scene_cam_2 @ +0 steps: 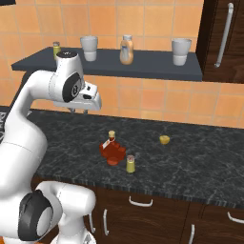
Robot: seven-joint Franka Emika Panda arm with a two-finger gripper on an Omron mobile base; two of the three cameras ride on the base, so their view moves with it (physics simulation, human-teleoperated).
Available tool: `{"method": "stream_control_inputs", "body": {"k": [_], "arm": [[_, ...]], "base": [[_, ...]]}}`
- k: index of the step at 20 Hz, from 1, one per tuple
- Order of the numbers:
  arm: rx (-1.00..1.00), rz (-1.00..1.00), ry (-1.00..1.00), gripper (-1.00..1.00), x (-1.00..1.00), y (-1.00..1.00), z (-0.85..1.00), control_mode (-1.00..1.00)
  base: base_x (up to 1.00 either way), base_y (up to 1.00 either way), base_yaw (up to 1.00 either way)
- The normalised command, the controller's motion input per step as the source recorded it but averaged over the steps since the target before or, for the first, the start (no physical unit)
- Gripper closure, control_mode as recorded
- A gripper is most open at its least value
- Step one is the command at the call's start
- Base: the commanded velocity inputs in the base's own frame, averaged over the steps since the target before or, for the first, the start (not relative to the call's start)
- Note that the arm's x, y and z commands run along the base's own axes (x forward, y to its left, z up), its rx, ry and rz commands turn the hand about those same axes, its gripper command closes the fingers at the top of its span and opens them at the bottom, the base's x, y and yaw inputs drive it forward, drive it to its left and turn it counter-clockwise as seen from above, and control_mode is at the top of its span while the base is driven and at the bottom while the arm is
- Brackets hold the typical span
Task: Put the shaker and condiment bottle from the counter next to their counterparts in the cabinet.
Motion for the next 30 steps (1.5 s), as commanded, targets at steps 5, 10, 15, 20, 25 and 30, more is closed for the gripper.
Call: {"method": "stream_control_inputs", "body": {"k": [5, 10, 15, 20, 25, 30], "arm": [[0.0, 0.0, 0.0, -1.0, -0.08, 0.0, 0.0, -1.0], [0.0, -0.06, -0.02, -1.0, -0.28, 0.0, -0.04, -1.0], [0.0, -0.19, 0.0, -1.0, -0.12, 0.0, -0.12, -1.0], [0.0, -0.3, 0.0, -1.0, 0.0, 0.0, -0.1, -1.0], [0.0, -0.36, -0.02, -1.0, 0.04, 0.02, -0.07, -1.0], [-0.01, -0.35, -0.02, -1.0, 0.05, 0.11, -0.01, -1.0]], "base": [[0.0, 0.0, 0.0], [0.0, 0.0, 0.0], [0.0, 0.0, 0.0], [0.0, 0.0, 0.0], [0.0, 0.0, 0.0], [0.0, 0.0, 0.0]]}}
